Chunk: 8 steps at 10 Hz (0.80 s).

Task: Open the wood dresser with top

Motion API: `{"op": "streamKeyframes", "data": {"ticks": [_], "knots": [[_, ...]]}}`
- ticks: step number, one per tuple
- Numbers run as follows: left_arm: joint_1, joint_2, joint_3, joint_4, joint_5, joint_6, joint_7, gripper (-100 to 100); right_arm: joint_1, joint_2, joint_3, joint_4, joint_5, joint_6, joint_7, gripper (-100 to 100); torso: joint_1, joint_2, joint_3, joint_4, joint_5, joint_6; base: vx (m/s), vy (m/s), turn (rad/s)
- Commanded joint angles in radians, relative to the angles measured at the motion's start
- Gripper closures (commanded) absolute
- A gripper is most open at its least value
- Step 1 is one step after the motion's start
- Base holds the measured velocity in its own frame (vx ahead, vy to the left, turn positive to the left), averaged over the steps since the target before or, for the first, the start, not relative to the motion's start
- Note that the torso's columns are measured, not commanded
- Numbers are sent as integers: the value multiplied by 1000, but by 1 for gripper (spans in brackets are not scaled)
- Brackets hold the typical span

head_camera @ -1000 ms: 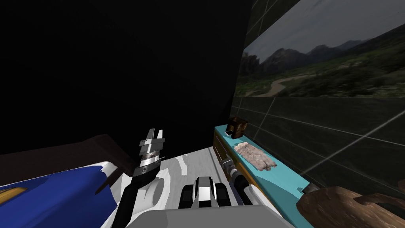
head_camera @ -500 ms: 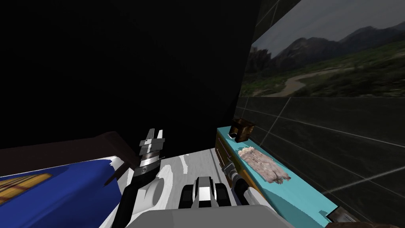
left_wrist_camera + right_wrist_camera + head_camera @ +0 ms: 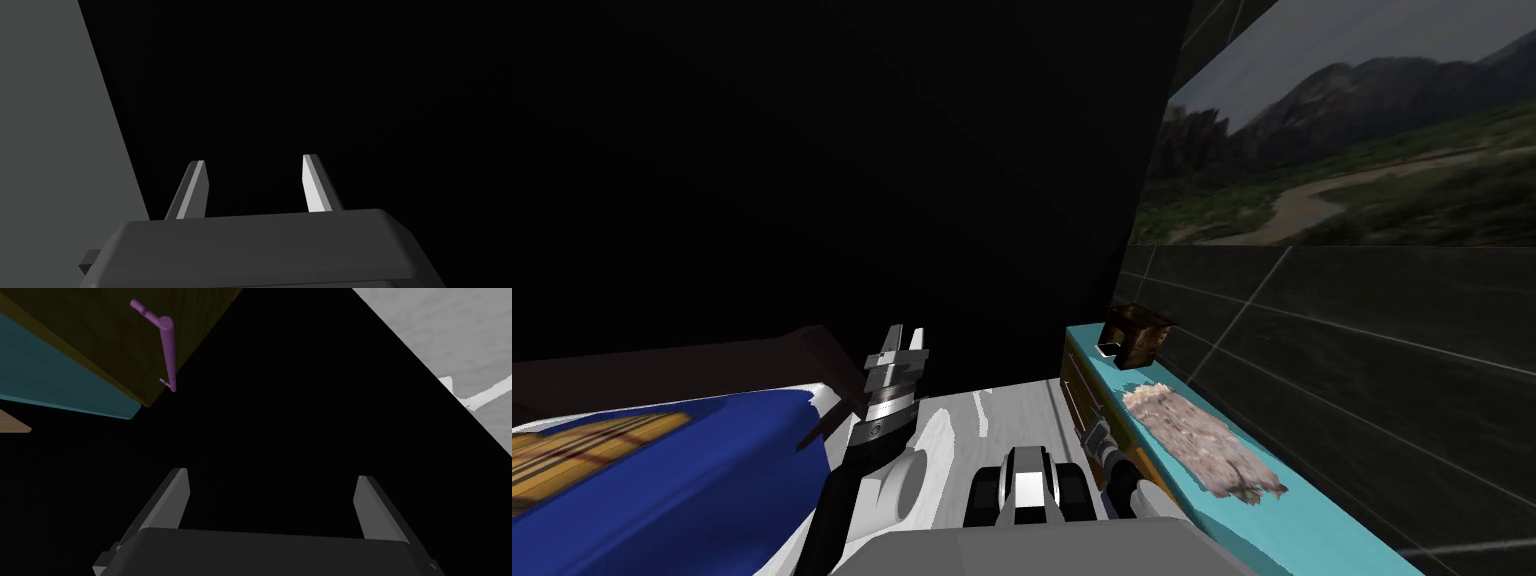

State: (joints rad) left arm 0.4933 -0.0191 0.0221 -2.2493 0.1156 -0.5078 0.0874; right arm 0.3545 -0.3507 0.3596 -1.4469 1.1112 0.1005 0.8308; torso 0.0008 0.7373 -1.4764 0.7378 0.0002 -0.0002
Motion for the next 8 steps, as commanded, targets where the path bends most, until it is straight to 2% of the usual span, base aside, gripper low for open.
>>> {"op": "streamKeyframes", "data": {"ticks": [1,2,3,4,8], "knots": [[0,0,0,0,0,0,0,0,-15,-33,35,70,78,55,80,-100,-1,0,0,0,0,0,60,-63,166],[0,0,0,0,0,0,0,0,-15,-33,35,70,85,55,89,-100,-2,0,0,0,0,0,44,-48,51],[0,0,0,0,0,0,0,0,-21,-45,46,98,117,73,119,-100,-1,1,1,0,0,0,43,-37,117],[0,0,0,0,0,0,0,0,-21,-45,46,98,117,73,119,-100,0,1,1,0,0,0,31,-27,60],[0,0,0,0,0,0,0,0,-41,-99,82,185,221,132,220,-100,-2,0,0,0,0,0,36,-42,129]]}}
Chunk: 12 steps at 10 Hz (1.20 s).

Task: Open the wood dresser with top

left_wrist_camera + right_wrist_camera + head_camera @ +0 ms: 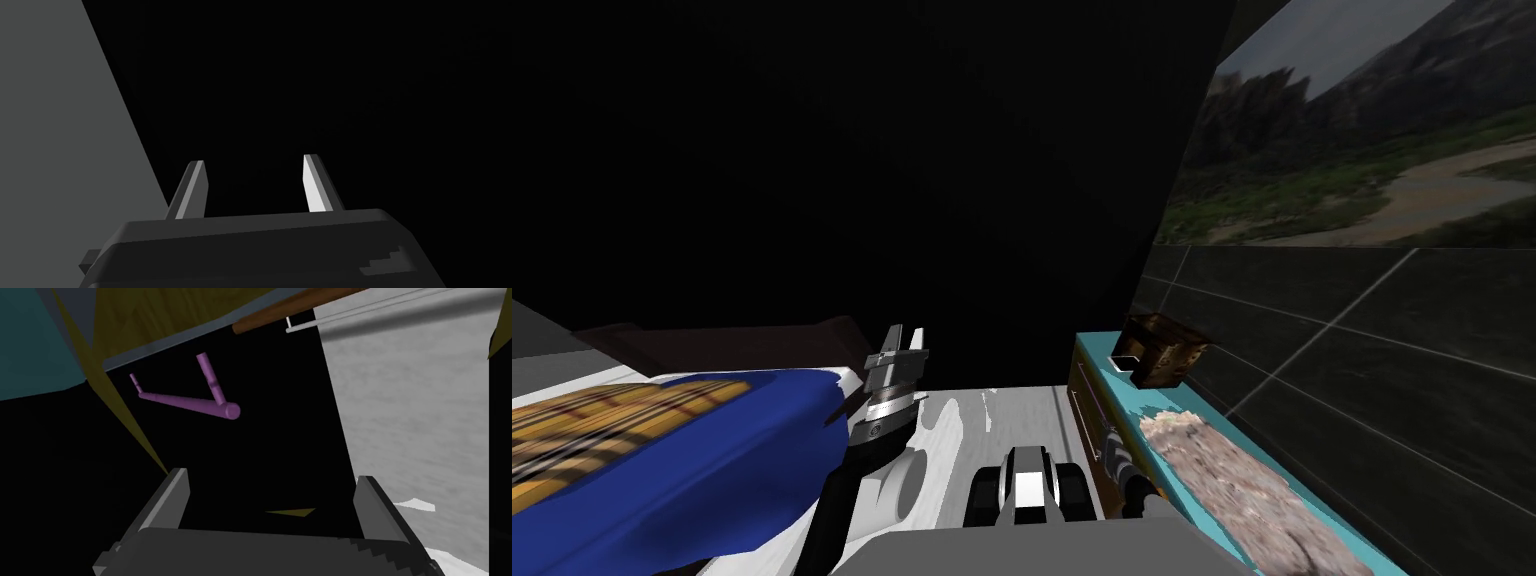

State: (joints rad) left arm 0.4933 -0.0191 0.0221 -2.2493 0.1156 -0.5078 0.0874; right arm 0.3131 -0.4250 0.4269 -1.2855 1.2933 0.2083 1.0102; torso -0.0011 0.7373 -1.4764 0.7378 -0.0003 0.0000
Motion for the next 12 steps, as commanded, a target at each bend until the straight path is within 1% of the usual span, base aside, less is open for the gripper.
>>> {"op": "streamKeyframes", "data": {"ticks": [1,4,5,6,9,10,11,12], "knots": [[0,0,0,0,0,0,0,0,-3,-38,21,38,57,35,59,-100,0,0,0,0,0,0,40,-54,115],[0,0,0,0,0,0,0,0,-9,-68,33,66,93,55,93,-100,2,1,1,0,1,0,26,-33,65],[0,0,0,0,0,0,0,0,-8,-61,31,63,94,50,79,-100,2,1,1,1,1,0,0,0,0],[0,0,0,0,0,0,0,0,-20,-33,40,86,105,69,82,-100,1,1,1,1,1,0,14,-39,35],[0,0,0,0,0,0,0,0,-45,24,56,131,128,104,82,-100,-2,0,0,0,-1,0,22,-96,40],[0,0,0,0,0,0,0,0,-35,16,56,120,128,97,77,-100,-5,-4,2,0,-3,-2,-1,-24,2],[0,0,0,0,0,0,0,0,-28,-14,46,101,113,80,82,100,-6,-5,2,-1,-3,-2,-16,63,-34],[0,0,0,0,0,0,0,0,-20,-33,40,86,105,69,82,100,-2,-2,1,-1,0,1,-4,85,-37]]}}
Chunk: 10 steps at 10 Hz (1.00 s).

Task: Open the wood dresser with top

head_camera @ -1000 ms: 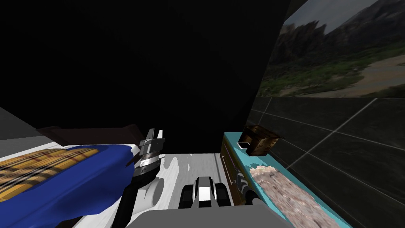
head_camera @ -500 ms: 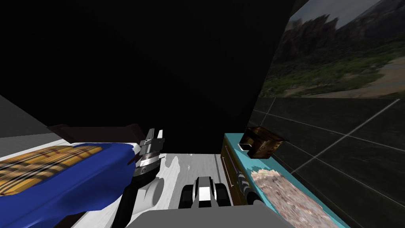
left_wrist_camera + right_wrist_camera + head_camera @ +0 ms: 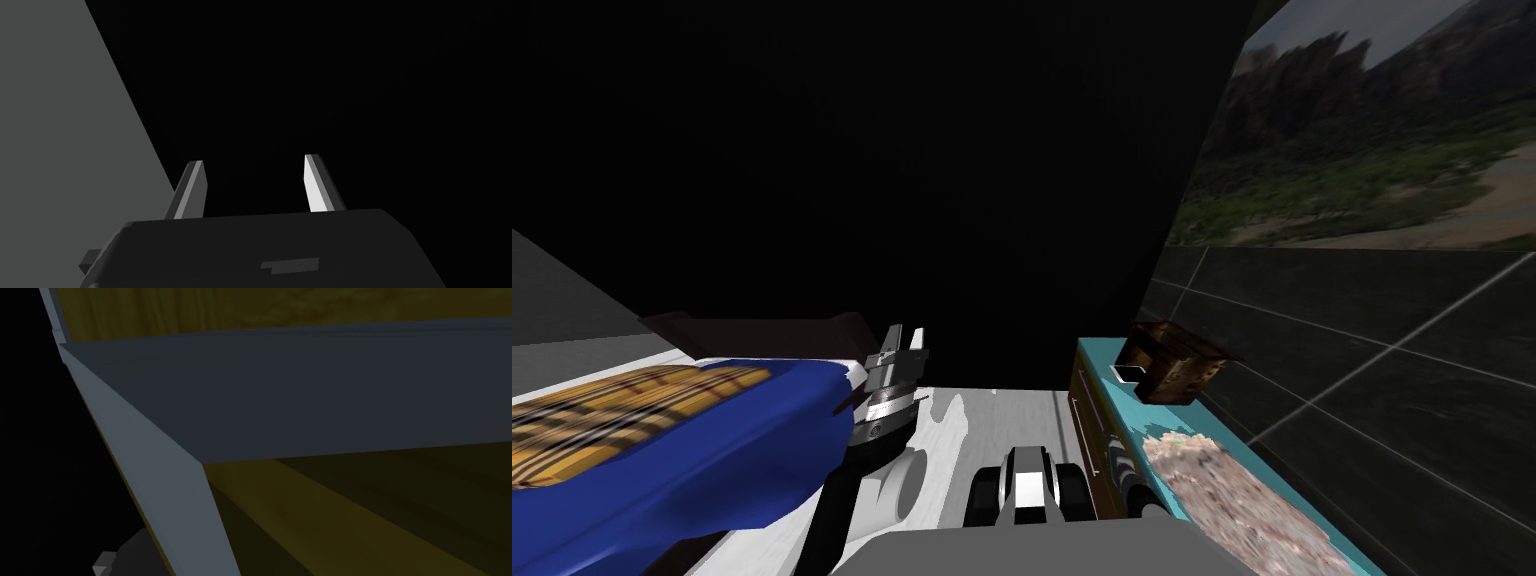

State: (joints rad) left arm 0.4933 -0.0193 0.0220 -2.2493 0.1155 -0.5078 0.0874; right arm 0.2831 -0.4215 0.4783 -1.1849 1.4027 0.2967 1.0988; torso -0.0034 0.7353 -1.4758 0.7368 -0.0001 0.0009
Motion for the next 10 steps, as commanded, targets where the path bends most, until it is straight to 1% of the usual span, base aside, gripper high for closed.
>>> {"op": "streamKeyframes", "data": {"ticks": [1,2,4,7,8,9,10], "knots": [[0,0,0,0,0,0,0,0,19,-55,-16,-30,-12,-32,-6,100,0,0,-1,-6,-4,2,-9,102,-26],[0,0,0,0,0,0,0,0,7,-43,-18,-36,-21,-19,10,100,2,3,-2,-4,-1,4,1,44,-6],[0,0,0,0,0,0,0,0,12,-41,-15,-36,-23,-17,16,100,4,2,0,-1,-2,-1,18,112,-1],[0,0,0,0,0,0,0,0,21,-33,-9,-32,-22,-10,21,100,4,0,-2,-3,-3,0,20,197,6],[0,0,0,0,0,0,0,0,16,-39,-15,-42,-24,-10,20,100,2,0,-2,-3,-3,0,14,104,-1],[0,0,0,0,0,0,0,0,22,-34,-10,-44,-24,-7,25,100,-5,2,-1,-1,-2,0,24,126,-7],[0,0,0,0,0,0,0,0,26,-32,-8,-44,-24,-5,27,100,-1,0,0,-1,-3,-1,17,182,-11]]}}
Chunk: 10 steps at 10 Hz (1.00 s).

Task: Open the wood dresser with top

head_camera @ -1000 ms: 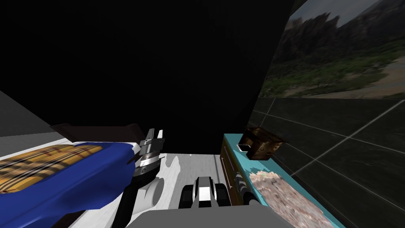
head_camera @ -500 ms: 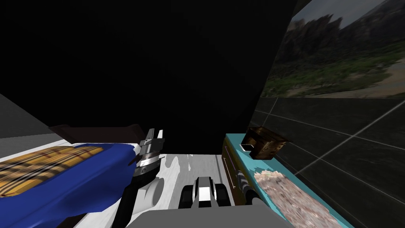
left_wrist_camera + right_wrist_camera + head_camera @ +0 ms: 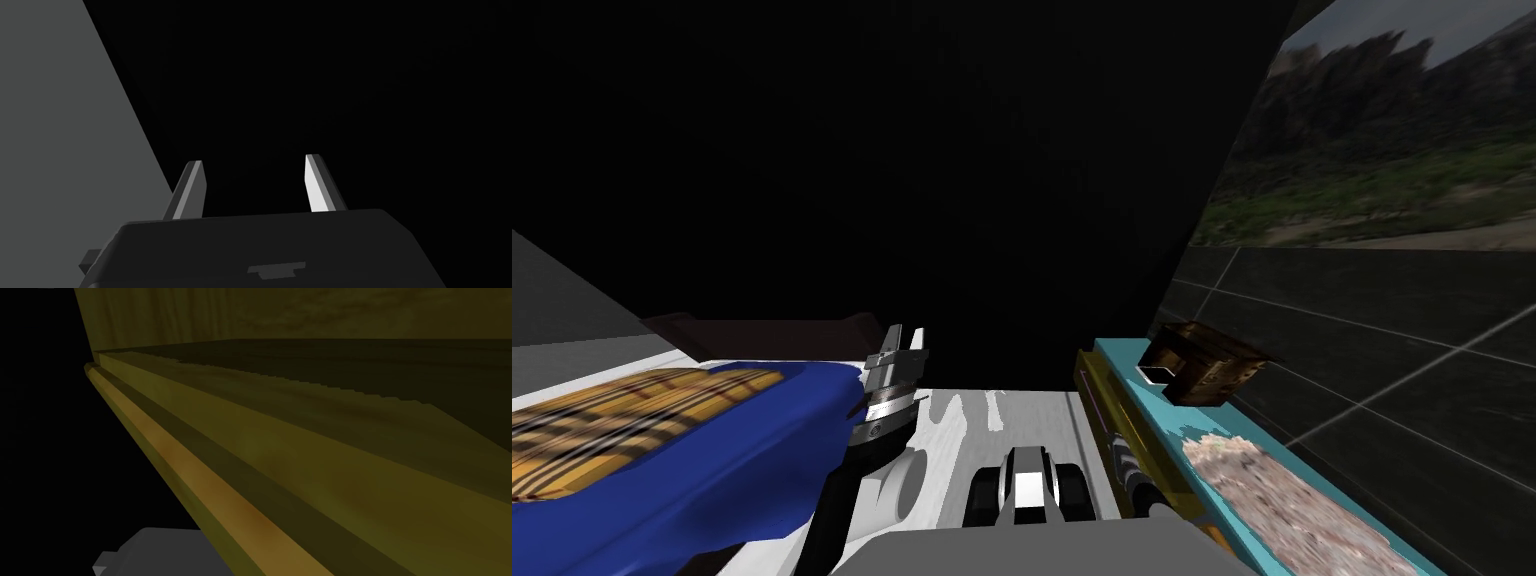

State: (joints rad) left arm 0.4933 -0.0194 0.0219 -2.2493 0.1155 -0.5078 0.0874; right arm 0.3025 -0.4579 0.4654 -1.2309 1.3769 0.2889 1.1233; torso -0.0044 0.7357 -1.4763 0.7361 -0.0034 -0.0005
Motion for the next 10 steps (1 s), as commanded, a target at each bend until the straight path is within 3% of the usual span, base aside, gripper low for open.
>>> {"op": "streamKeyframes", "data": {"ticks": [1,2,3,10], "knots": [[0,0,0,0,0,0,0,0,10,6,7,1,2,4,5,100,4,-1,0,-1,0,0,20,212,-3],[0,0,0,0,0,0,0,0,24,-50,-18,-38,-18,-25,-4,-100,6,-1,-1,-3,-1,-1,34,182,-75],[0,0,0,0,0,0,0,0,24,-55,-18,-38,-18,-25,-4,-100,2,-1,-2,0,2,2,27,80,-72],[0,0,0,0,0,0,0,0,94,-245,-80,-169,-122,-136,6,-100,6,2,0,2,4,0,29,83,-69]]}}
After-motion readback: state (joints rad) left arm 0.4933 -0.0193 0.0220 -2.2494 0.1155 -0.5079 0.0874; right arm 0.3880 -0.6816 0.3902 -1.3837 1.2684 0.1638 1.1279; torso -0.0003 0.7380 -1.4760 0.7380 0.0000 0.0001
